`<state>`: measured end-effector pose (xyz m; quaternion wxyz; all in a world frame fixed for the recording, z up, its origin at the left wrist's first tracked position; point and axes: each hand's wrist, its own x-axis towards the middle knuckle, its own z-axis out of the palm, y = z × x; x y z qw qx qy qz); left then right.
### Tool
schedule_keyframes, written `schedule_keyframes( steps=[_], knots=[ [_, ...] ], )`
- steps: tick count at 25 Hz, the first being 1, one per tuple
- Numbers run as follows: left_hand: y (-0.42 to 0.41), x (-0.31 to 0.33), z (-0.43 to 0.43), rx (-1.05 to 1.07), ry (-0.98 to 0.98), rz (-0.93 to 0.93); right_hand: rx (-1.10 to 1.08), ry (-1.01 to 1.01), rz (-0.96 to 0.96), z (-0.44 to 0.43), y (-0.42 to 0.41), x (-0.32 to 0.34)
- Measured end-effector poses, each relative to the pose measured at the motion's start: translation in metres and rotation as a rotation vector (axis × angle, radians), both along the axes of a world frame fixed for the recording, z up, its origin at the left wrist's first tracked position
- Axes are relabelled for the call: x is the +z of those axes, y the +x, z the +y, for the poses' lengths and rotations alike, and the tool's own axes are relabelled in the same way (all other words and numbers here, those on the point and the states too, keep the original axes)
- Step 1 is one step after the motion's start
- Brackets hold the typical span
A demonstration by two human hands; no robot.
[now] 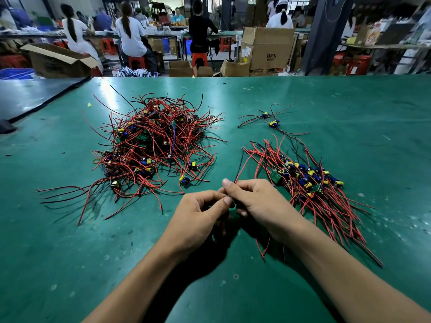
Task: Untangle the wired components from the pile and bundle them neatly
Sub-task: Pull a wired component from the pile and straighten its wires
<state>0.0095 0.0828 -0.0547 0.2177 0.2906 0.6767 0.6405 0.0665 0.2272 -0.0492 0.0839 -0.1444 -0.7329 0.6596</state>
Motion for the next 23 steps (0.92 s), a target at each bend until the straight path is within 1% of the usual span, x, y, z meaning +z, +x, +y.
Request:
schedule_keyframes(
  steps=[4, 6, 9, 11, 15, 17, 20, 21, 23],
  knots=[
    [-0.002, 0.002, -0.002, -0.083, -0.028, -0.003, -0.092, -0.095, -0.035, 0.005, 0.001, 0.001],
    [-0.002, 0.002, -0.004, -0.123, -0.040, -0.016, -0.160, -0.180, -0.013, 0.005, -0.001, 0.003],
    [-0.002, 0.001, -0.008, -0.190, -0.041, -0.046, -0.273, -0.372, 0.041, 0.008, -0.004, 0.009],
    [-0.001, 0.002, -0.009, -0.234, -0.035, -0.071, -0.319, -0.524, 0.017, 0.012, -0.004, 0.015],
    [-0.003, 0.003, -0.010, -0.278, -0.038, -0.075, -0.288, -0.839, -0.033, 0.016, -0.002, 0.025],
    [-0.003, 0.004, -0.010, -0.287, -0.047, -0.064, -0.259, -0.944, -0.039, 0.016, -0.001, 0.026],
    [-0.002, 0.005, -0.010, -0.252, -0.070, -0.058, -0.213, -0.987, -0.051, 0.016, -0.001, 0.026],
    [-0.001, 0.005, -0.009, -0.218, -0.074, -0.051, -0.203, -0.950, -0.051, 0.015, -0.001, 0.027],
    [0.000, 0.005, -0.006, -0.122, -0.059, -0.048, -0.194, -0.814, -0.061, 0.015, -0.001, 0.026]
  ],
)
